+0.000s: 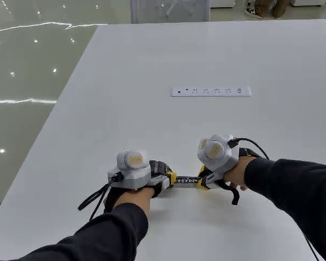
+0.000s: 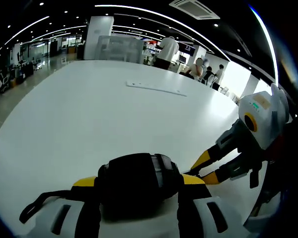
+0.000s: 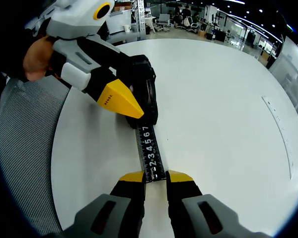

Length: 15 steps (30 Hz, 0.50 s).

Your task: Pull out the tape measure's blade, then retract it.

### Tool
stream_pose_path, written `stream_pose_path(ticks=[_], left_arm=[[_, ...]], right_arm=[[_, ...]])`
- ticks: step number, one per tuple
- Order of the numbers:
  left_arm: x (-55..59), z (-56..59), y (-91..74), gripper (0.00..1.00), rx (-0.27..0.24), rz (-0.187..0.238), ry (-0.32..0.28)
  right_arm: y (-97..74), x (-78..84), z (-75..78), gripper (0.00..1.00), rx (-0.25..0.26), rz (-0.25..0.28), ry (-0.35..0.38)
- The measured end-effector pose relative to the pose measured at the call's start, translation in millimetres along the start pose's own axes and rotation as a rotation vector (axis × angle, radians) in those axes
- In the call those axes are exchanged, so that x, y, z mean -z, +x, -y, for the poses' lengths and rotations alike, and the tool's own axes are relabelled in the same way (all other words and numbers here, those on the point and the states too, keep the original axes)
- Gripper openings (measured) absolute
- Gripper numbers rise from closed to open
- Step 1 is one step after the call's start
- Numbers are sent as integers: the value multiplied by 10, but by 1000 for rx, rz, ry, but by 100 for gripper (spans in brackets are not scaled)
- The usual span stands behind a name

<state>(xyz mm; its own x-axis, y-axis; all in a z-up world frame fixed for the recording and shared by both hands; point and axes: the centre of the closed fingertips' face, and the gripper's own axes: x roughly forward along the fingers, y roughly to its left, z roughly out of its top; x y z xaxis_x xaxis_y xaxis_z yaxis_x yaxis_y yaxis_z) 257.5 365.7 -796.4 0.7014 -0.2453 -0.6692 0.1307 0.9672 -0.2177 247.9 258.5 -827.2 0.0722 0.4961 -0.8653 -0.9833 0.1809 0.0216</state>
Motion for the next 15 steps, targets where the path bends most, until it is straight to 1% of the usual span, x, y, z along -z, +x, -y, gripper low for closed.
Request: stream_pose_path(ticks=[15], left_arm=[[1,5,-9,58,4,-5,-3]], right_arm=[[60,-96,-39,12,-3,-1,-40]])
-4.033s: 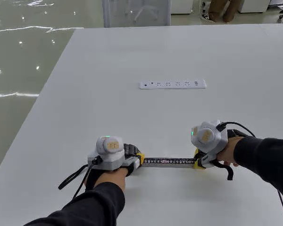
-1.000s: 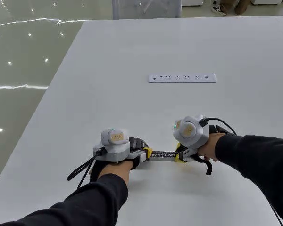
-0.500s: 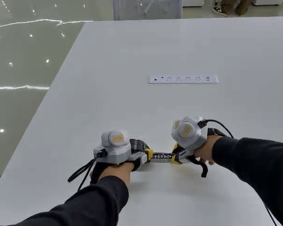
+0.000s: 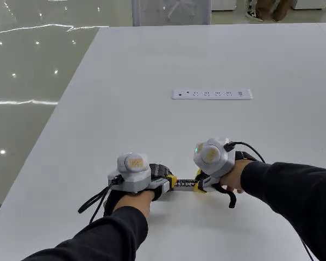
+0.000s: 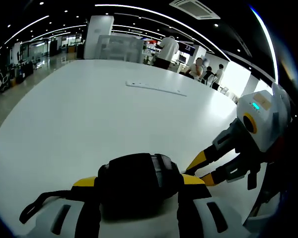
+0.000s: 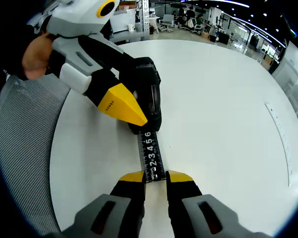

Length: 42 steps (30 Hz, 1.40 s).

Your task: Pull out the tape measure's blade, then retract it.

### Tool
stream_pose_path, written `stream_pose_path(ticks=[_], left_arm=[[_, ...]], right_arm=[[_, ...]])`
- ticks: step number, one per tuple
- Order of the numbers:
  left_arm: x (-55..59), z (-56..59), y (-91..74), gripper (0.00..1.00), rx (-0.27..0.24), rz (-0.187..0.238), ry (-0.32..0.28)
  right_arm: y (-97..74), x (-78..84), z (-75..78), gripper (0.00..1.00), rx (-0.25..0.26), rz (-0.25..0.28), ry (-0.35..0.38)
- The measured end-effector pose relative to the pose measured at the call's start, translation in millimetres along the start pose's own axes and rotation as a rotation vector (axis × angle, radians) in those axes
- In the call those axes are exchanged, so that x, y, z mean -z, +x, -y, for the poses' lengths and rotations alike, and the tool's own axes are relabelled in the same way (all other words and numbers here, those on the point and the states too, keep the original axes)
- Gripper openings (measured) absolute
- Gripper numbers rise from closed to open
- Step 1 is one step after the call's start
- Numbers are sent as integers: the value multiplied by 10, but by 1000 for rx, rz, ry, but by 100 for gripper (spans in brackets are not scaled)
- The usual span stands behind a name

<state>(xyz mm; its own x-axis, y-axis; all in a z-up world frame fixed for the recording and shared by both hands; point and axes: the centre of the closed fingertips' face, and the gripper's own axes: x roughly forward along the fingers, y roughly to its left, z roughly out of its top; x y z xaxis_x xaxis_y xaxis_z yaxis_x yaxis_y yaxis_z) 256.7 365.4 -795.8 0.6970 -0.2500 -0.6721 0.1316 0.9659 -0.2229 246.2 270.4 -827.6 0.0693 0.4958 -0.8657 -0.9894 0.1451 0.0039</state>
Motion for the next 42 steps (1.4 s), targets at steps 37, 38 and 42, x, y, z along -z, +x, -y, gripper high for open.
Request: stream_pose_path(ticks=[37,38,42], left_arm=[[-2,-1,-1,58,12,-1,-10],[-1,-1,-2,58,12,-1,-10],[-2,0,0,58,12,-1,-9]], right_arm=[[240,-411,-86,12,-18,52,-7],[246,-425,-87,12,-18,55,-5],[258,-422,-95,12,-21,32,-37]])
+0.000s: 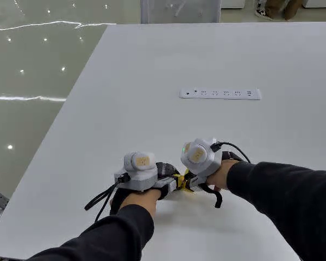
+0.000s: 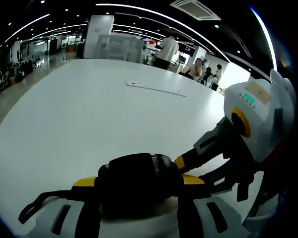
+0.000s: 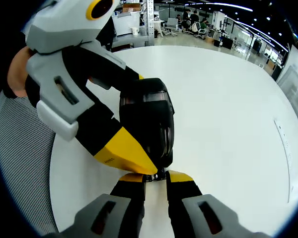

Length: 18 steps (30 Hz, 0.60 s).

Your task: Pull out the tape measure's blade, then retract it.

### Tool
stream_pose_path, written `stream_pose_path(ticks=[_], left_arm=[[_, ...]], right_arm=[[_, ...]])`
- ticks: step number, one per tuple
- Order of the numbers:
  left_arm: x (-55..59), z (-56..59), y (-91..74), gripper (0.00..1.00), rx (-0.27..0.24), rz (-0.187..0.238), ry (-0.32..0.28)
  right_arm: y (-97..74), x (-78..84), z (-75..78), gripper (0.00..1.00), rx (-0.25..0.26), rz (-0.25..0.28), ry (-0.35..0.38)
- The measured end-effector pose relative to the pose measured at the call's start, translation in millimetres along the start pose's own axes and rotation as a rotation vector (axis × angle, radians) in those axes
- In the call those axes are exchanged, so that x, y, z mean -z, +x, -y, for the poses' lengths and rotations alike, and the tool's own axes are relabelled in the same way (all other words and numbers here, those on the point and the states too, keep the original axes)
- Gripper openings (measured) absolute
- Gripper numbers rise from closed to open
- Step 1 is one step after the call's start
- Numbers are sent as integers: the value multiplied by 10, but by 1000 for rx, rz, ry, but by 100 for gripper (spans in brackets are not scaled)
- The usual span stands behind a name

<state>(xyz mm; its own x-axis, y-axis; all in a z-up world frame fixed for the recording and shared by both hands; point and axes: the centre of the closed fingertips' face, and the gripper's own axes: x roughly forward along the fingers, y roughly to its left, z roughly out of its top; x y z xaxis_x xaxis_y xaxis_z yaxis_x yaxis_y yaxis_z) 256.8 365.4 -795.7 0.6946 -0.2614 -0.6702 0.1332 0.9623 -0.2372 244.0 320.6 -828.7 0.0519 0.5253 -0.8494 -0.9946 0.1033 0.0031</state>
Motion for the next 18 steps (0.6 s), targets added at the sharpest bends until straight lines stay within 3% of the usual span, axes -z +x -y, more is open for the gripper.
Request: stream_pose_path(ticks=[18], left_arm=[[6,-2,2,58,2,0,0]], right_arm=[[0,6,-3,12,-5,3,-6]])
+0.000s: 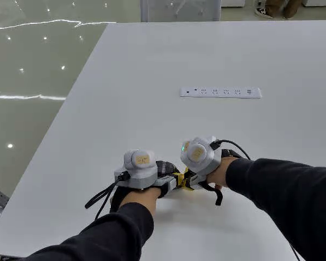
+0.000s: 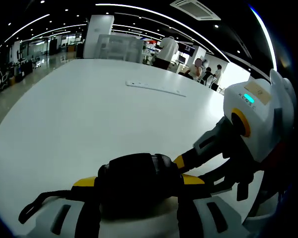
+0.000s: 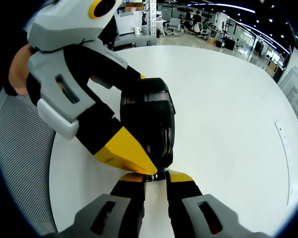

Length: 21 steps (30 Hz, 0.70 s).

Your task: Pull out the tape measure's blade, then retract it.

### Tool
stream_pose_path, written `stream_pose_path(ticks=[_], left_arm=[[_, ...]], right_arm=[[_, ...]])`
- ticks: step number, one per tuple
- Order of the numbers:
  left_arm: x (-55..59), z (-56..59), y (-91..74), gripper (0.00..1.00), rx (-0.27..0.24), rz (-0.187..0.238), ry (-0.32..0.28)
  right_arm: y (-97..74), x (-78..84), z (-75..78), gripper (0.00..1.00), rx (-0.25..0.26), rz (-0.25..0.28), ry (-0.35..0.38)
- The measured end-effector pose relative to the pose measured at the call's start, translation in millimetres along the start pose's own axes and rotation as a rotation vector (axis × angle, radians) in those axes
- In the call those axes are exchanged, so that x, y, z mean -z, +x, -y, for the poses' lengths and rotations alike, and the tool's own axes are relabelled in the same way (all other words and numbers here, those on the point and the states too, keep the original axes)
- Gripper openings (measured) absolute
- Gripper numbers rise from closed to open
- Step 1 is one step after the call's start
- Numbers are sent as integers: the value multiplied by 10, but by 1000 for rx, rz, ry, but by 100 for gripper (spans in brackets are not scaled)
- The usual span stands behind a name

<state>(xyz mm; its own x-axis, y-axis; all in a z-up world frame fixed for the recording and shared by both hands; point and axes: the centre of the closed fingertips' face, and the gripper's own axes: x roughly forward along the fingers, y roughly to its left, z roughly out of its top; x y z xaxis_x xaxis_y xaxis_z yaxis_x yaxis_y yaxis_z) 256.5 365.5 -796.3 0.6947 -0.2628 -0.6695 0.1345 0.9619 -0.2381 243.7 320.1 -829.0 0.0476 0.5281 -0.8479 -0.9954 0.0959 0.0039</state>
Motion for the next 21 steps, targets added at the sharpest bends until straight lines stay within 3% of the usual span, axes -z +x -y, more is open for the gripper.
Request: stream_pose_path(ticks=[18,21], left_arm=[[-2,3,1,60,5,6,-9],[2,5,-2,61,10,29,-12]], right_arm=[[-5,-3,3,13,6,14,6],[-7,-4,-12,13,8,16,-13]])
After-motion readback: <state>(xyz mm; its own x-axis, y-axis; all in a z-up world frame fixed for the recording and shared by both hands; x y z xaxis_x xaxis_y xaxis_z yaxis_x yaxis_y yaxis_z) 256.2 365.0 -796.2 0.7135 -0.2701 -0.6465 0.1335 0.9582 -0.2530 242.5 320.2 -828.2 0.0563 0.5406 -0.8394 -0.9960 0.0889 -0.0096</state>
